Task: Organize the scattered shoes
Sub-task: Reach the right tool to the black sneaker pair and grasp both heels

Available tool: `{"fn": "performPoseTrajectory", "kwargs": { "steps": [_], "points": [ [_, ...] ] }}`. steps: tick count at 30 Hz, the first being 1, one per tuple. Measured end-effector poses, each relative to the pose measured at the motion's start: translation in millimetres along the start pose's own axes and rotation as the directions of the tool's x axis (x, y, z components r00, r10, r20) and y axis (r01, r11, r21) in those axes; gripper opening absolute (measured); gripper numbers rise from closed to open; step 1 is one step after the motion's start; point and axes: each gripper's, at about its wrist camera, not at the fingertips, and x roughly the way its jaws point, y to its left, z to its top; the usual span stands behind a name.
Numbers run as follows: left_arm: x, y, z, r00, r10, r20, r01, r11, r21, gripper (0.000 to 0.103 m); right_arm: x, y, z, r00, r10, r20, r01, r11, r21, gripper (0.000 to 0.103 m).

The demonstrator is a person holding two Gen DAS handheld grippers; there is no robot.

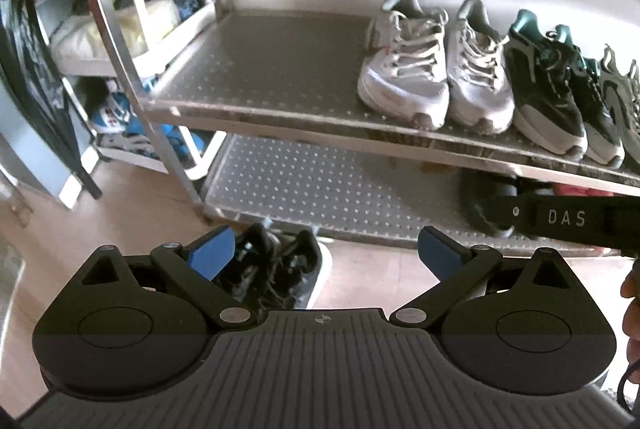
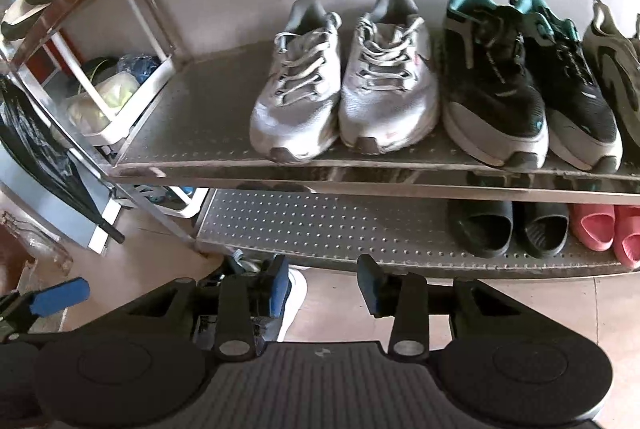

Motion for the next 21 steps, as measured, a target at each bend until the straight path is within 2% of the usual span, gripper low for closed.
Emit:
{"fn": "performPoseTrajectory", "kwargs": {
  "steps": [8, 14, 17, 19, 21],
  "points": [
    [-3.1, 9.2, 5.3, 1.000, -0.027, 0.005, 0.027, 1.000, 0.009, 0.101, 8.9, 8.2, 0.3, 1.000, 0.010, -0.011, -0.010, 0.999, -0.030, 0.043],
    [-0.7, 30.7, 8.5, 0.995, -0.089, -0.033, 0.088, 0.996, -0.016, 0.101, 36.9, 9.9, -15.5, 0.994, 0.012, -0.113, -0.021, 0.997, -0.075, 0.046],
    [-4.7, 50.7, 11.5, 0.997, -0.083, -0.009, 0.082, 0.994, -0.071, 0.101, 70.0, 15.0, -29.5, 0.973, 0.059, -0.224, -0.076, 0.995, -0.067, 0.046],
    [-10.6, 64.3, 14.9, 0.999, -0.043, 0.030, 0.045, 0.994, -0.101, 0.101, 103.0, 23.4, -40.0, 0.946, 0.098, -0.310, -0.113, 0.993, -0.030, 0.046],
    [-17.7, 77.3, 17.7, 0.997, 0.009, 0.071, 0.000, 0.992, -0.123, 0.101, 130.7, 35.9, -46.8, 0.929, 0.105, -0.355, -0.121, 0.992, -0.023, 0.046]
  ]
}}
